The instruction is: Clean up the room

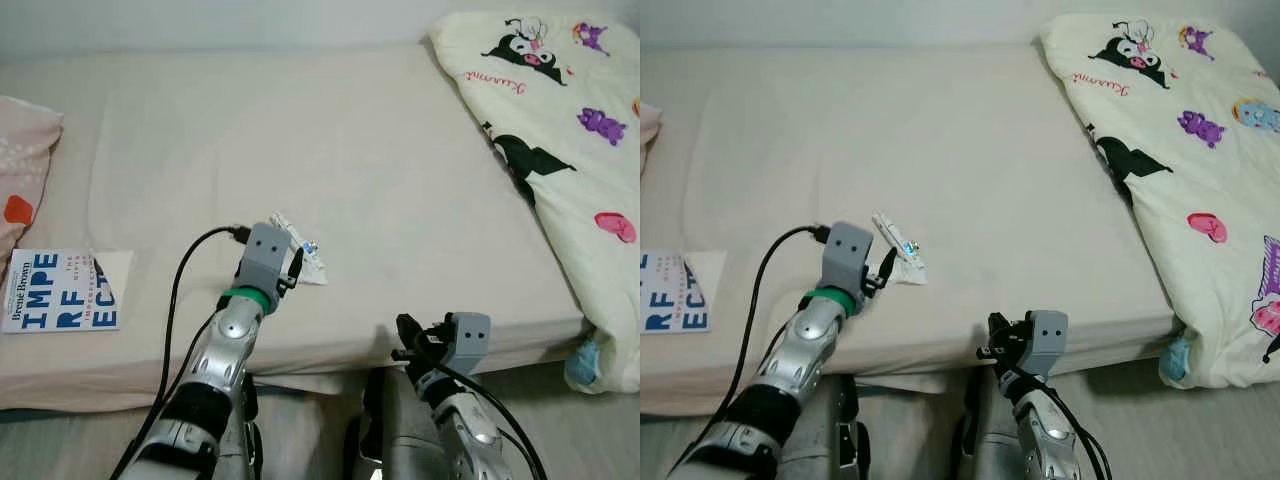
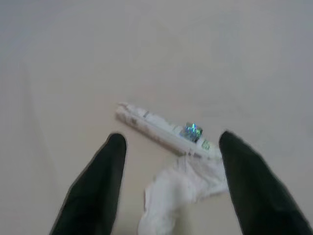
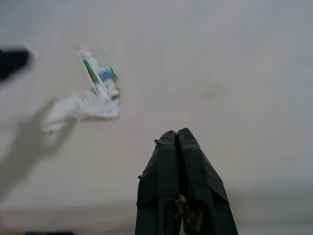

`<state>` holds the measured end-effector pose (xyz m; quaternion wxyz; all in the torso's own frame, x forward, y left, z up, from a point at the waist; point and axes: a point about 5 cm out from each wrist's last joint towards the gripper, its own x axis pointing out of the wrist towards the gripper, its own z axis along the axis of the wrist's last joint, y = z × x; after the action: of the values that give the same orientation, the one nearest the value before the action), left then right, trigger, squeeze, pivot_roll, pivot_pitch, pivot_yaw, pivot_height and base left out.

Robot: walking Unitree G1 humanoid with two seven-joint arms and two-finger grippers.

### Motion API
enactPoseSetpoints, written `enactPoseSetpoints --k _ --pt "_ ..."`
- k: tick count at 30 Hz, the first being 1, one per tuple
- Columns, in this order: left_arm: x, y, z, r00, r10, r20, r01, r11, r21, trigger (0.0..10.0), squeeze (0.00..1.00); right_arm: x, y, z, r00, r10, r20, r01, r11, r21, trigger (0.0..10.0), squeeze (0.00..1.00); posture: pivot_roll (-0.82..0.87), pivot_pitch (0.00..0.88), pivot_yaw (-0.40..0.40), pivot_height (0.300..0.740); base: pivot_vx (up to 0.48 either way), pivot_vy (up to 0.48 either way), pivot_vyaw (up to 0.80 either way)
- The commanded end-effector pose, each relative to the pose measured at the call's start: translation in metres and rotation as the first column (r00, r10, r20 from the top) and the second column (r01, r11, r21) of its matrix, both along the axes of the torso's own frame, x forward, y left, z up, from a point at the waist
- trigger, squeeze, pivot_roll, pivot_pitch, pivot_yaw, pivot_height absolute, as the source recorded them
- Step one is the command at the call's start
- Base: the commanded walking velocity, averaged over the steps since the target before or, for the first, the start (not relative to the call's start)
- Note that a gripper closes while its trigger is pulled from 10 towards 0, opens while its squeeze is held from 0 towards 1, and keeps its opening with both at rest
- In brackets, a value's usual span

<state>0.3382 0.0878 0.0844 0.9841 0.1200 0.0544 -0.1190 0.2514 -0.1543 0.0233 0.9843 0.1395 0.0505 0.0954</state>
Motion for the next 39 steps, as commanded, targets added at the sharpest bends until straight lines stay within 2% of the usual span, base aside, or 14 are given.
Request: enactPoseSetpoints --k 1,2,3,4,5,7,11,13,17,18,21,23,25,39 --pt "-0.003 -0.004 -0.017 0.994 -0.007 -0.109 0.011 0.999 0.034 10.0 1.00 0.005 0.000 0.004 1.000 0.000 0.004 0.000 1.000 0.012 10.0 0.00 0.00 0.156 0.007 0.606 0.000 0.000 0.00" --pt "-0.001 -0.004 -0.019 0.988 0.018 -0.151 -0.018 1.000 0.002 10.0 1.00 0.010 -0.001 0.008 1.000 -0.004 0.019 0.004 1.000 0.007 10.0 0.00 0.00 0.168 0.003 0.606 0.000 0.000 0.00" --pt "-0.001 -0.004 -0.019 0.988 0.018 -0.151 -0.018 1.000 0.002 10.0 1.00 0.010 -0.001 0.008 1.000 -0.004 0.019 0.004 1.000 0.007 10.0 0.00 0.00 0.168 0.003 0.606 0.000 0.000 0.00" --pt "0.002 -0.004 -0.020 0.977 0.061 -0.204 -0.074 0.996 -0.057 10.0 1.00 0.016 -0.004 0.015 0.999 -0.019 0.040 0.019 1.000 0.006 10.0 0.00 0.00 0.176 0.000 0.606 0.000 0.000 0.00" --pt "0.002 -0.004 -0.020 0.977 0.061 -0.204 -0.074 0.996 -0.057 10.0 1.00 0.016 -0.004 0.015 0.999 -0.019 0.040 0.019 1.000 0.006 10.0 0.00 0.00 0.176 0.000 0.606 0.000 0.000 0.00" --pt "0.007 -0.003 -0.022 0.950 0.136 -0.280 -0.177 0.976 -0.125 10.0 1.00 0.024 -0.008 0.030 0.995 -0.041 0.089 0.040 0.999 0.005 10.0 0.00 -0.02 0.203 -0.006 0.606 0.000 0.000 0.00" --pt "0.008 -0.004 -0.021 0.942 0.155 -0.298 -0.204 0.968 -0.143 10.0 1.00 0.026 -0.010 0.035 0.993 -0.046 0.105 0.046 0.999 0.007 10.0 0.00 -0.02 0.207 -0.006 0.606 0.000 0.000 0.00" --pt "0.010 -0.010 -0.019 0.926 0.176 -0.334 -0.249 0.950 -0.189 10.0 1.00 0.024 -0.012 0.042 0.991 -0.046 0.124 0.046 0.999 0.004 10.0 0.00 -0.04 0.244 -0.009 0.606 0.000 0.000 0.00" --pt "0.012 -0.021 -0.015 0.919 0.162 -0.360 -0.260 0.934 -0.244 10.0 1.00 0.020 -0.013 0.044 0.991 -0.046 0.125 0.046 0.999 0.000 10.0 0.00 -0.05 0.272 -0.002 0.606 0.000 0.000 0.00" --pt "0.012 -0.027 -0.013 0.921 0.142 -0.364 -0.247 0.934 -0.259 10.0 0.00 0.017 -0.014 0.043 0.992 -0.048 0.120 0.048 0.999 0.000 10.0 0.00 -0.06 0.283 0.003 0.606 0.000 0.000 0.00" --pt "0.011 -0.040 -0.010 0.929 0.089 -0.361 -0.200 0.938 -0.283 10.0 0.00 0.011 -0.012 0.041 0.993 -0.054 0.109 0.054 0.999 0.002 10.0 0.00 -0.07 0.308 0.015 0.606 0.000 0.000 0.00" --pt "0.011 -0.043 -0.010 0.929 0.079 -0.362 -0.194 0.936 -0.293 10.0 0.00 0.010 -0.012 0.041 0.993 -0.055 0.106 0.055 0.998 0.002 10.0 0.00 -0.08 0.313 0.017 0.606 0.000 0.000 0.00" --pt "0.011 -0.051 -0.005 0.944 0.046 -0.326 -0.156 0.934 -0.321 10.0 0.00 0.006 -0.010 0.042 0.993 -0.059 0.104 0.059 0.998 0.004 10.0 0.00 -0.10 0.339 0.028 0.606 0.000 0.000 0.00" --pt "0.009 -0.067 -0.002 0.941 0.043 -0.335 -0.161 0.929 -0.333 10.0 0.00 -0.013 -0.011 0.043 0.995 -0.080 0.066 0.080 0.997 -0.002 10.0 0.00 -0.15 0.404 0.036 0.606 0.000 0.000 0.00"
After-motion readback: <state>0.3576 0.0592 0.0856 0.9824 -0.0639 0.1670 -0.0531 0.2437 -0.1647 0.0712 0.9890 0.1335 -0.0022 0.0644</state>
